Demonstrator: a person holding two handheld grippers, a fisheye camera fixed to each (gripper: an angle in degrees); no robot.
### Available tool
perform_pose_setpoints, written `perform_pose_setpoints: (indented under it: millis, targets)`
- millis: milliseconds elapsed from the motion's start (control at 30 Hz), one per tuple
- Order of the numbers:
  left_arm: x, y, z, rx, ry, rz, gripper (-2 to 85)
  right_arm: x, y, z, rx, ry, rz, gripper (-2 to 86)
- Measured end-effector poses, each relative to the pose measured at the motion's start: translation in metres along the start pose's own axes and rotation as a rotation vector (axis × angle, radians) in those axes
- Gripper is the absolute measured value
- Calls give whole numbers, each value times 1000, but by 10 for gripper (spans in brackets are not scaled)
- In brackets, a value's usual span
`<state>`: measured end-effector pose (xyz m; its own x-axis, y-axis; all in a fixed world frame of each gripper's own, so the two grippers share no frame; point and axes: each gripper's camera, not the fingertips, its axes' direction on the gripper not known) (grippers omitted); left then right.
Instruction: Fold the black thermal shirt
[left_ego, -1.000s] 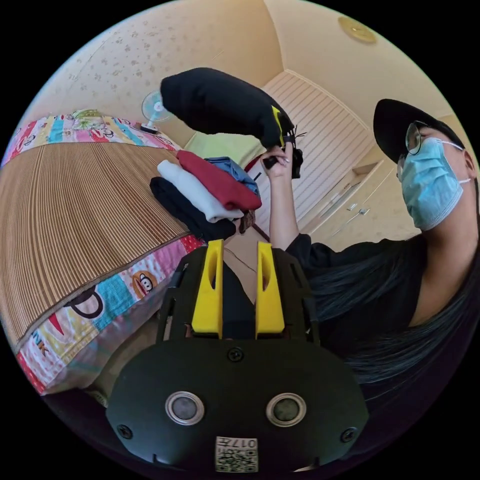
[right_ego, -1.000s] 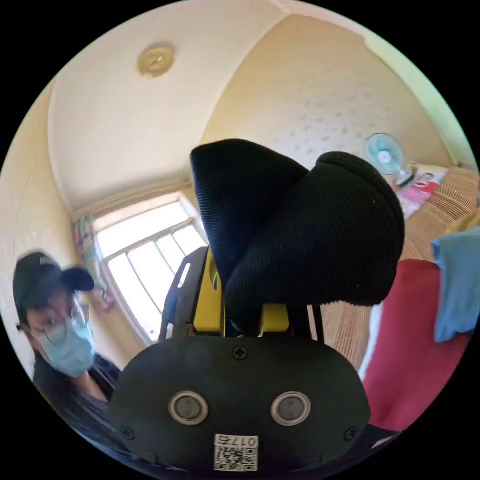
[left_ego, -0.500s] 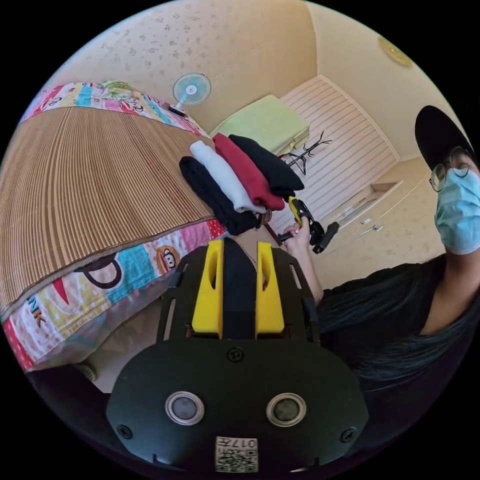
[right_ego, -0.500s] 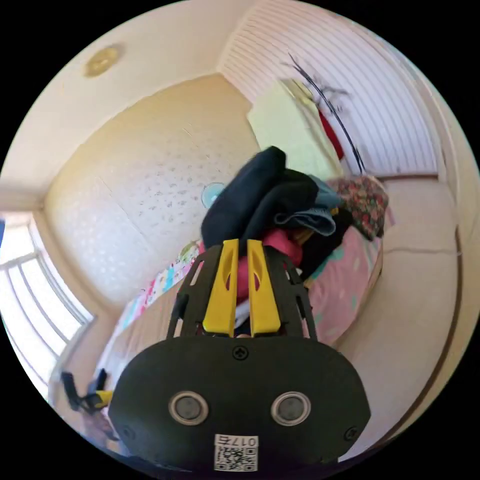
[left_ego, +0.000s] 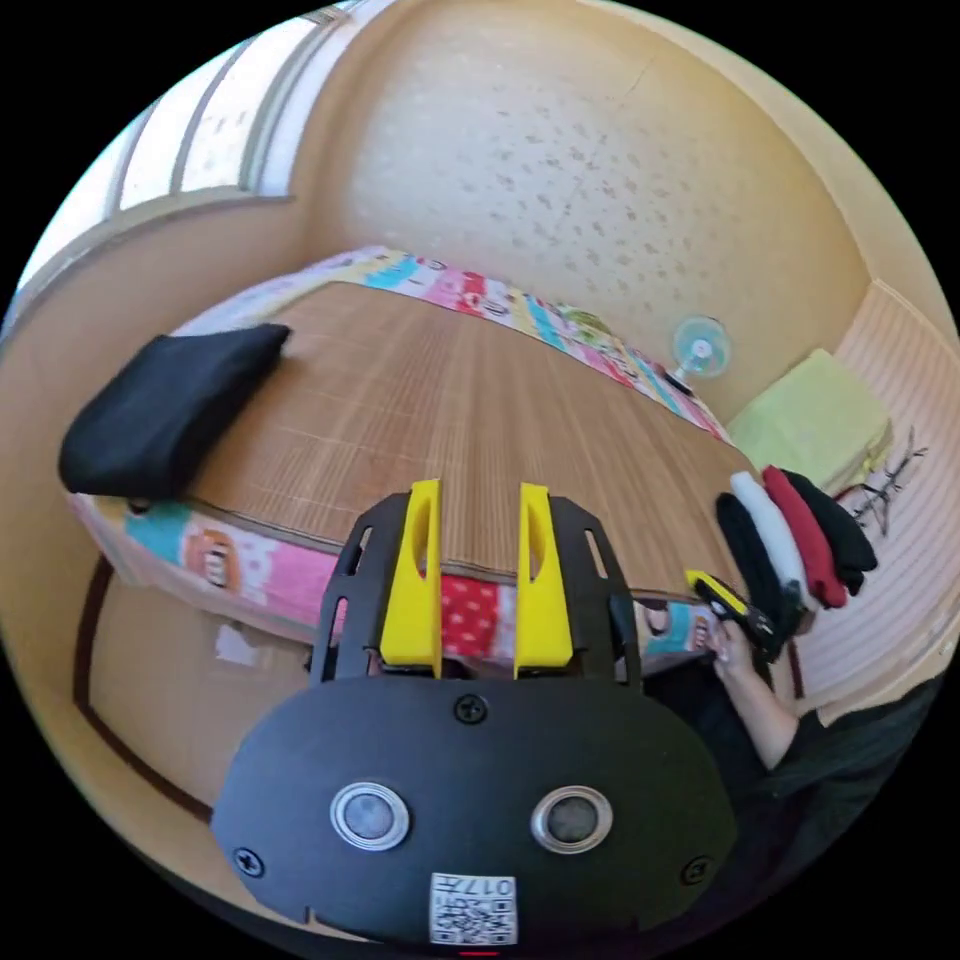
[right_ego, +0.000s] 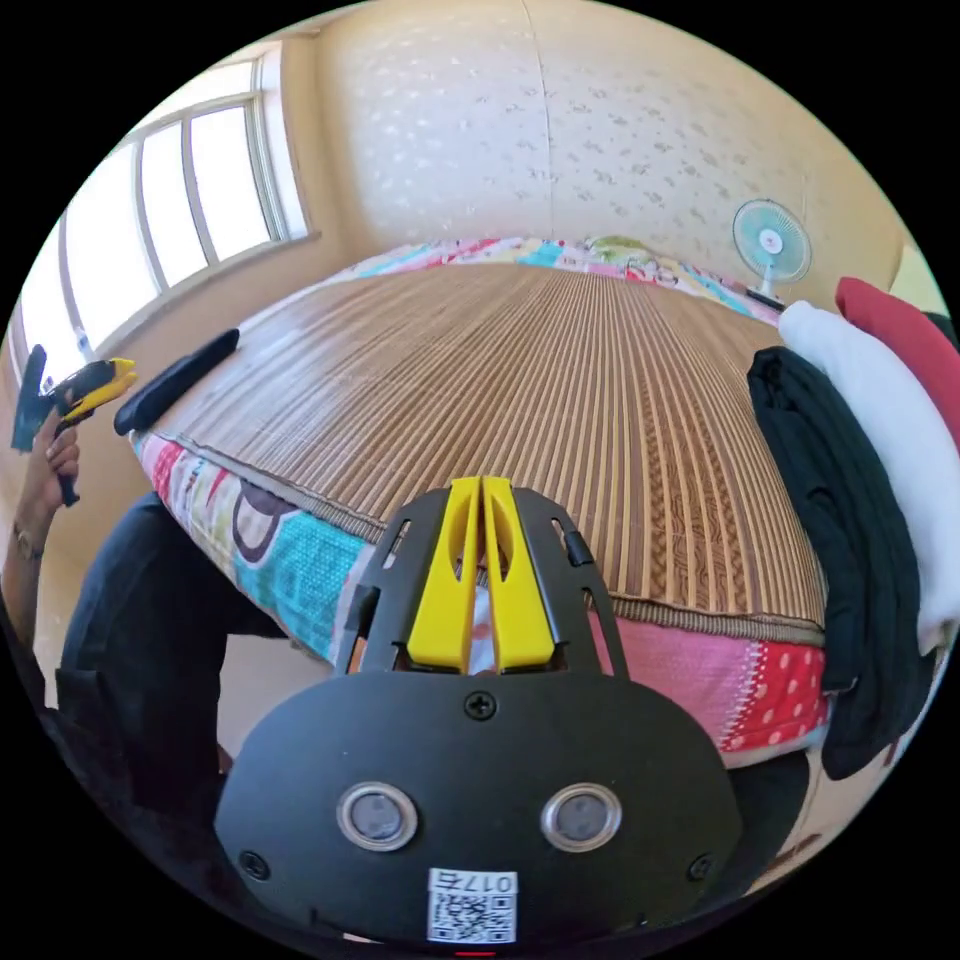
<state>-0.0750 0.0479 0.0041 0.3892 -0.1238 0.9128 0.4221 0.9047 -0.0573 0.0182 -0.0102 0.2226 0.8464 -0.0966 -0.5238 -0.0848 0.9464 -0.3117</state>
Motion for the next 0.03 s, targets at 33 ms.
perform_pose_setpoints:
  millis: [33]
  targets:
    - [-21, -19, 0, 13, -116, -9, 139, -8, 12, 4, 81, -12, -2, 4]
